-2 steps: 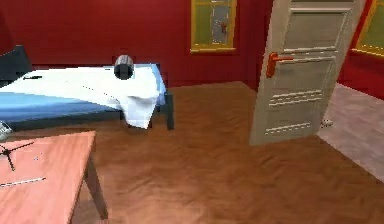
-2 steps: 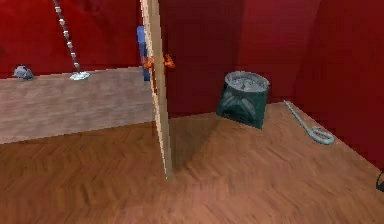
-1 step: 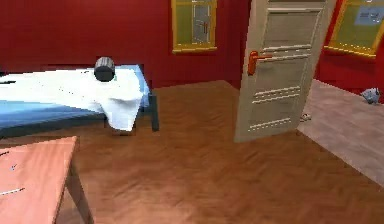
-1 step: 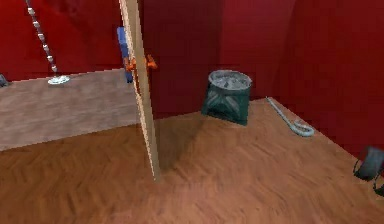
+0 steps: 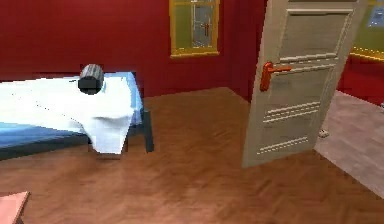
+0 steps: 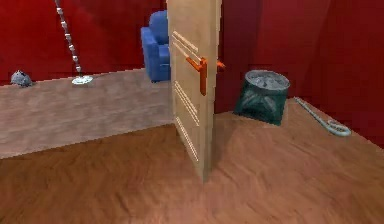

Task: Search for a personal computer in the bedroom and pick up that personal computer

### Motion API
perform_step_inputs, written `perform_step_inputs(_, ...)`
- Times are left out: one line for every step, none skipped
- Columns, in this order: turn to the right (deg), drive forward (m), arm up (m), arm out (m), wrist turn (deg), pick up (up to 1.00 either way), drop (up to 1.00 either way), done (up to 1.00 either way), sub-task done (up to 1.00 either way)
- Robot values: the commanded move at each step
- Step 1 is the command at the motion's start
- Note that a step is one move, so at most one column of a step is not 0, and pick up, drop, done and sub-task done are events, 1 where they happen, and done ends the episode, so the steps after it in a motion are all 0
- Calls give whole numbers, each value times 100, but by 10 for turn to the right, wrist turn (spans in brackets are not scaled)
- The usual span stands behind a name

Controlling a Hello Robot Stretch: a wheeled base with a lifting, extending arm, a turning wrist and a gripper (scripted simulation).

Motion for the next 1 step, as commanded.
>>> perform_step_inputs(450, 0, 0, 0, 0, 0, 0, 0, 0)
